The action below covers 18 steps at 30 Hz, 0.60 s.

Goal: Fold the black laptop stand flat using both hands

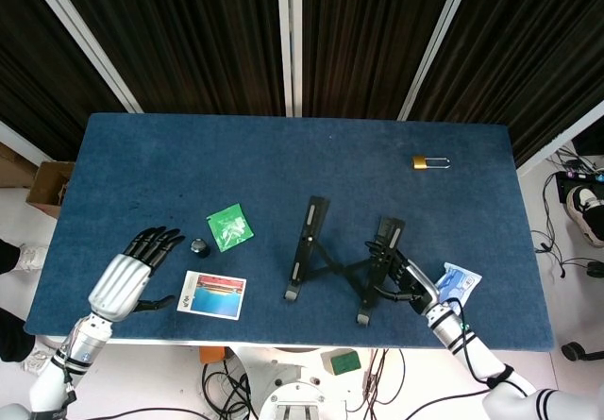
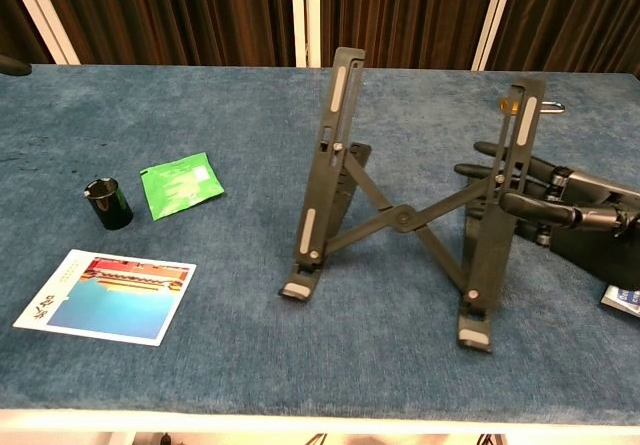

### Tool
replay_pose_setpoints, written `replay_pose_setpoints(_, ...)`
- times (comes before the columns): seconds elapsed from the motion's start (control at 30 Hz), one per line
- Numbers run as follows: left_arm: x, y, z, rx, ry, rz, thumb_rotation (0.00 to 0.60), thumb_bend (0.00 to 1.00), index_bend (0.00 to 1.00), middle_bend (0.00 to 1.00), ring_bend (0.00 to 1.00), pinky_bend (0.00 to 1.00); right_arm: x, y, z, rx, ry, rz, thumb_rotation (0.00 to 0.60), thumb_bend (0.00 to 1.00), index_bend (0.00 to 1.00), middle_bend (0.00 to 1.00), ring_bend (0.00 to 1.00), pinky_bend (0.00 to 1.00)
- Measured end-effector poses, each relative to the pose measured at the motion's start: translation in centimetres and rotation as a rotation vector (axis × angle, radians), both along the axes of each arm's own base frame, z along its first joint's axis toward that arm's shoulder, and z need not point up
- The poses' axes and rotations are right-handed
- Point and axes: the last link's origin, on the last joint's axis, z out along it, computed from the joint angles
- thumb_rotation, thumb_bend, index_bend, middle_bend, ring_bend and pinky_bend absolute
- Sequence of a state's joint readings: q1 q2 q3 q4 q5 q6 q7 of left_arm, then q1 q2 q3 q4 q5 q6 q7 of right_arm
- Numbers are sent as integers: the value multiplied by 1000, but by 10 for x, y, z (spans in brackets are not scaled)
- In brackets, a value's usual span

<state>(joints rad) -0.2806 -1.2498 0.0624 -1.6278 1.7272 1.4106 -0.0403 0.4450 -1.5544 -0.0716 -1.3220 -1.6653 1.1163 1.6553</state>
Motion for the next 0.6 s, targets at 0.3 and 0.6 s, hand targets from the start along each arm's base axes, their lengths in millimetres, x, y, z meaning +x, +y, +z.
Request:
replay_pose_setpoints(0.3,1,0,-2,-4,-2,-6,600,121,101,66,39,99,2,18,6,182,-266,-115,600,177,0,99,0,65)
replay_pose_setpoints(0.6,5,2,-3,-10,1,-17,600,121,101,66,39,98,0,30,20,235,-342,-139,600,182,0,90,0,25)
